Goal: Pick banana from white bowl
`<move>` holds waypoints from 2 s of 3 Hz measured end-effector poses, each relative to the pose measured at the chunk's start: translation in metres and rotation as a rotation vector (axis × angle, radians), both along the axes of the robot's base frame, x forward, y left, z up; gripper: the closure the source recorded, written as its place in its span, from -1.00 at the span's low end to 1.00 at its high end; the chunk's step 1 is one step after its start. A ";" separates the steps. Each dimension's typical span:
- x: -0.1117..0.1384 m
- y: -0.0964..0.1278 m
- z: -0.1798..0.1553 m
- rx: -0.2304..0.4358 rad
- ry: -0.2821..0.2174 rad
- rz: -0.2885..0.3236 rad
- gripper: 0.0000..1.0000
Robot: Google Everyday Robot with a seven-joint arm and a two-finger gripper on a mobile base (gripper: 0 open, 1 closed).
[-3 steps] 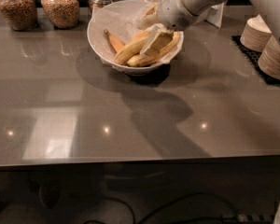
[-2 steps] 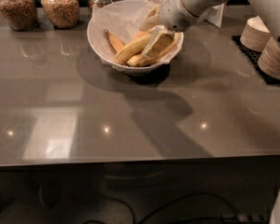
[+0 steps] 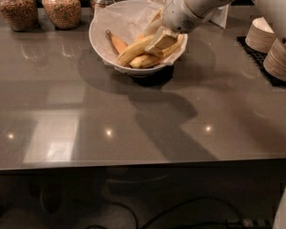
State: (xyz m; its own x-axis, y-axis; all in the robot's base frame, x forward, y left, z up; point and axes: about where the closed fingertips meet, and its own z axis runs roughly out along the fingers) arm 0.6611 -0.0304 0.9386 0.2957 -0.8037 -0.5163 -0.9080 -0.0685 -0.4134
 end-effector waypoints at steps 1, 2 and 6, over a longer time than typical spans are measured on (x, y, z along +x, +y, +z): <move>-0.001 -0.001 0.000 0.000 -0.002 -0.002 0.54; -0.004 -0.002 0.008 0.017 -0.016 -0.006 0.97; -0.037 -0.062 0.081 0.532 0.038 -0.204 1.00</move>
Offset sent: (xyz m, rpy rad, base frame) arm -0.0088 -0.0086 0.0219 0.0379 -0.0418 -0.0173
